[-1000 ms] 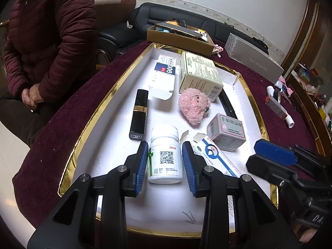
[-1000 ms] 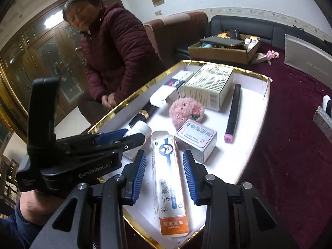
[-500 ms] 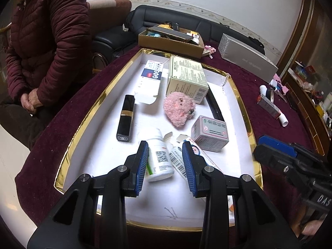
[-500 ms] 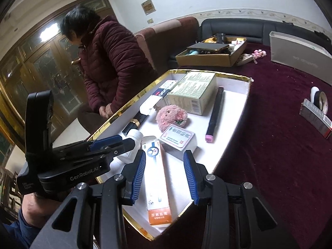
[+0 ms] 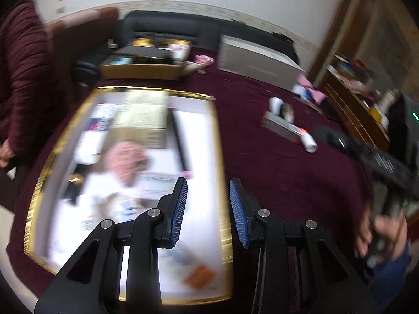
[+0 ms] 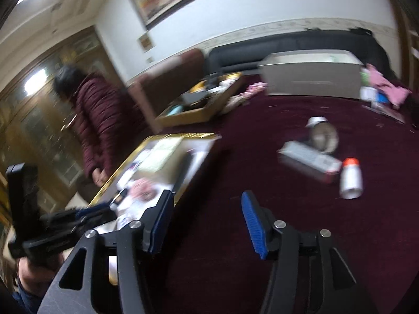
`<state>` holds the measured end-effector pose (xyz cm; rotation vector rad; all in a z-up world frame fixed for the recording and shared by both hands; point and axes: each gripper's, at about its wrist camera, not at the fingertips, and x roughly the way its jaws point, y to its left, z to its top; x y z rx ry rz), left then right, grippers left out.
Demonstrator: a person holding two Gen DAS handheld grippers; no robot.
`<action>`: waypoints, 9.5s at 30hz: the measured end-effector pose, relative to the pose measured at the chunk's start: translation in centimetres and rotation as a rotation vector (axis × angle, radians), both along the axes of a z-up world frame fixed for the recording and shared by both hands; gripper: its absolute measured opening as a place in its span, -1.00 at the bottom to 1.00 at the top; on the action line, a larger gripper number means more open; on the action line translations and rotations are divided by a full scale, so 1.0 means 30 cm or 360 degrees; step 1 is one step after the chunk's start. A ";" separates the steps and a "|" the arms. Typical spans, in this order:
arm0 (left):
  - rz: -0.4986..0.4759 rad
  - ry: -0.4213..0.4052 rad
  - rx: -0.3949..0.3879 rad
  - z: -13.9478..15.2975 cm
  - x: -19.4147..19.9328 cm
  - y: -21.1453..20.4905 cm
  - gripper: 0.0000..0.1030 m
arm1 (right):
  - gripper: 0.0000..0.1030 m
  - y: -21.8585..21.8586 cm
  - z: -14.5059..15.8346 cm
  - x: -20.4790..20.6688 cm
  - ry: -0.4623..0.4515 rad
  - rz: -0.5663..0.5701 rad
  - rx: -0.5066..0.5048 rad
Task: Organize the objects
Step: 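Move the left gripper to the white boxed tube while the right gripper reaches the orange-capped bottle, then grasp the white red-striped box with the left gripper while the right gripper grasps the orange-capped bottle, then lift the box and the bottle and carry both toward the tray, then lower the box with the left gripper while the right gripper lowers the bottle, opening both, then move the right gripper to the black tape roll while the left gripper reaches the white container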
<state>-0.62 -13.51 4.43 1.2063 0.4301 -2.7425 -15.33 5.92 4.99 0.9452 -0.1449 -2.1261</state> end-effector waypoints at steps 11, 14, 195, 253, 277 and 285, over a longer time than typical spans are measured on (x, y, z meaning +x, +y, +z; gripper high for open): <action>-0.0192 -0.0131 0.0008 -0.061 -0.182 0.197 -0.35 | 0.07 0.037 -0.172 -0.405 -0.0213 -0.0194 0.0159; -0.0166 -0.0157 -0.0007 -0.068 -0.201 0.191 -0.35 | 0.07 0.011 -0.185 -0.385 -0.0174 -0.0143 0.0181; 0.0237 0.0007 -0.0180 -0.209 0.189 -0.168 -0.48 | -0.49 -0.644 -0.207 0.263 0.0021 0.0424 0.0505; 0.0317 0.0172 -0.0581 -0.109 0.249 -0.062 0.05 | -0.21 -0.507 -0.123 0.294 -0.0037 0.0370 0.0319; -0.0054 0.0133 -0.0310 -0.043 0.066 0.148 0.05 | 0.01 -0.121 -0.044 0.133 -0.0013 0.0067 0.0158; -0.0234 -0.0043 -0.0250 -0.152 -0.215 0.326 0.05 | 0.13 0.127 -0.053 -0.097 -0.0040 -0.0218 0.0226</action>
